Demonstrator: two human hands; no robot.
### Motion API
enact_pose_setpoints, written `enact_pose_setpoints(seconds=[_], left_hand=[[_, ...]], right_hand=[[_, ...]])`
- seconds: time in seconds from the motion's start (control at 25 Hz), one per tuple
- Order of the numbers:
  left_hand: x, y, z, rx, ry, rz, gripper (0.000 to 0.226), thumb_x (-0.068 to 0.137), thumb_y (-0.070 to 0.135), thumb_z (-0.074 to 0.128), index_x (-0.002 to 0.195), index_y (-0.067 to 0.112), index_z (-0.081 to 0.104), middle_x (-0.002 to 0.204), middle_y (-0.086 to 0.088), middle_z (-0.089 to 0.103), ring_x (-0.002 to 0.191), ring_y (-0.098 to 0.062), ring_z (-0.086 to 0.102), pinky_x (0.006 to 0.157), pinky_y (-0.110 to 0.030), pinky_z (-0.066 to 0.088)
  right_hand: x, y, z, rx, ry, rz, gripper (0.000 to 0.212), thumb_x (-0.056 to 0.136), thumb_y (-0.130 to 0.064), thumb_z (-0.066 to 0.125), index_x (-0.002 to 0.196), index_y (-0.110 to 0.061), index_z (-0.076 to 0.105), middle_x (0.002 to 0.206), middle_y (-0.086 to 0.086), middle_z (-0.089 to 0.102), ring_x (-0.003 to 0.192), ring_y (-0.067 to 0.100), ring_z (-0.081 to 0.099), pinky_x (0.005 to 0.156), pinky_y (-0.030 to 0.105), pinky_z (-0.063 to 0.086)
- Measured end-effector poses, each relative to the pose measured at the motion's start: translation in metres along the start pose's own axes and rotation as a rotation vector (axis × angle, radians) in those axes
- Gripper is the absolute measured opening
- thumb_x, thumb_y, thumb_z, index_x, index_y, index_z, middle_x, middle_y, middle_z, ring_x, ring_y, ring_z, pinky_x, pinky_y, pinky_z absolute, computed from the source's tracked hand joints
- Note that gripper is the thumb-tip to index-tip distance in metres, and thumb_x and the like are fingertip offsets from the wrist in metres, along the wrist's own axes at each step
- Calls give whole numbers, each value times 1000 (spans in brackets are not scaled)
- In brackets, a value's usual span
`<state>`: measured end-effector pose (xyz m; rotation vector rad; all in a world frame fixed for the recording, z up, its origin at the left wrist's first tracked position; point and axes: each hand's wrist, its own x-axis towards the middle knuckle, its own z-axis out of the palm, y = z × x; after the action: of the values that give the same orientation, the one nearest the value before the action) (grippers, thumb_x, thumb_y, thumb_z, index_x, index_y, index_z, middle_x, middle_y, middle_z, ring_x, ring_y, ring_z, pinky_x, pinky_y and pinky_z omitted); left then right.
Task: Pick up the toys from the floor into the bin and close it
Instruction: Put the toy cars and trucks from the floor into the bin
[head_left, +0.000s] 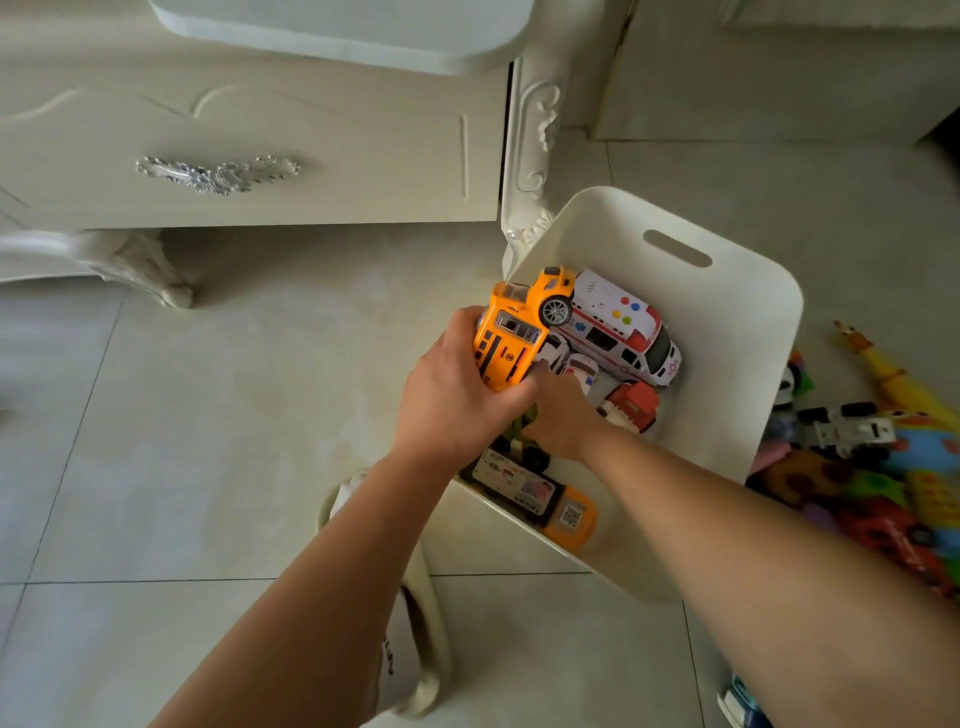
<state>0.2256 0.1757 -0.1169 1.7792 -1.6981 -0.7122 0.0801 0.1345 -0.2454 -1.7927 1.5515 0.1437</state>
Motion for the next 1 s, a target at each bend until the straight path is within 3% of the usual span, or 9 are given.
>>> enact_pose_setpoints(seconds=[0.32, 0.48, 0.56, 0.6, 0.68, 0.72, 0.8, 0.92, 1.0], left_hand=[[0, -3, 6, 40, 27, 26, 59, 76, 55, 67, 121, 23, 46, 88, 13, 57, 74, -8, 60, 65, -24, 52], [0, 0, 6, 113, 1, 36, 62, 75, 57, 66, 123, 23, 45, 90, 15, 53, 74, -8, 56, 67, -25, 50], [1, 4, 8, 150, -23, 30, 62, 74, 61, 61, 122, 25, 45, 90, 15, 53, 75, -9, 56, 66, -26, 49], [1, 6, 12, 154, -47, 12, 61, 73, 62, 60, 121, 26, 45, 91, 15, 54, 77, -10, 57, 67, -28, 50], [0, 7, 24, 174, -147, -51, 57, 74, 58, 63, 119, 28, 44, 94, 12, 55, 83, -14, 60, 69, -32, 51], [-1, 7, 31, 203, -219, -75, 57, 74, 56, 65, 119, 28, 44, 97, 9, 55, 87, -17, 60, 70, -33, 51], [-3, 7, 47, 264, -365, -74, 64, 73, 51, 69, 124, 26, 41, 107, 3, 54, 98, -21, 59, 76, -34, 49], [-1, 7, 65, 241, -529, -78, 76, 69, 44, 77, 131, 22, 40, 122, -4, 47, 111, -23, 51, 85, -31, 42], [3, 5, 74, 144, -599, -125, 85, 66, 41, 82, 136, 22, 38, 129, -5, 44, 115, -22, 48, 94, -33, 43]], right_hand=[[-31, -11, 31, -137, 299, -158, 68, 85, 2, 55, 143, -24, 32, 134, 3, 37, 121, 22, 32, 106, 38, 36], [-25, 0, 16, -239, 188, -148, 44, 91, -36, 53, 134, -34, 43, 130, 0, 45, 119, 27, 41, 99, 40, 40], [-34, -8, -7, 119, 338, -42, 24, 94, -37, 46, 113, -29, 59, 114, 0, 58, 109, 26, 55, 82, 30, 46], [-51, -13, -32, 520, 333, 70, 24, 97, -35, 44, 106, -23, 63, 106, 3, 62, 98, 23, 60, 75, 26, 46], [-71, -10, -76, 1357, 94, 198, 41, 95, -52, 43, 110, -20, 64, 101, 10, 67, 86, 24, 65, 76, 33, 52], [-81, -2, -94, 1501, -15, 150, 53, 86, -64, 46, 117, -24, 62, 105, 11, 69, 89, 30, 67, 81, 42, 55], [-101, 8, -117, 1268, -172, 84, 63, 71, -67, 58, 124, -32, 57, 116, 8, 67, 101, 34, 66, 86, 52, 55], [-110, 16, -113, 546, -124, 166, 67, 69, -46, 80, 128, -32, 50, 119, 0, 60, 105, 21, 61, 85, 37, 54], [-113, 17, -114, 290, -66, 218, 64, 72, -37, 81, 126, -23, 49, 112, -1, 58, 94, 16, 59, 73, 30, 50]])
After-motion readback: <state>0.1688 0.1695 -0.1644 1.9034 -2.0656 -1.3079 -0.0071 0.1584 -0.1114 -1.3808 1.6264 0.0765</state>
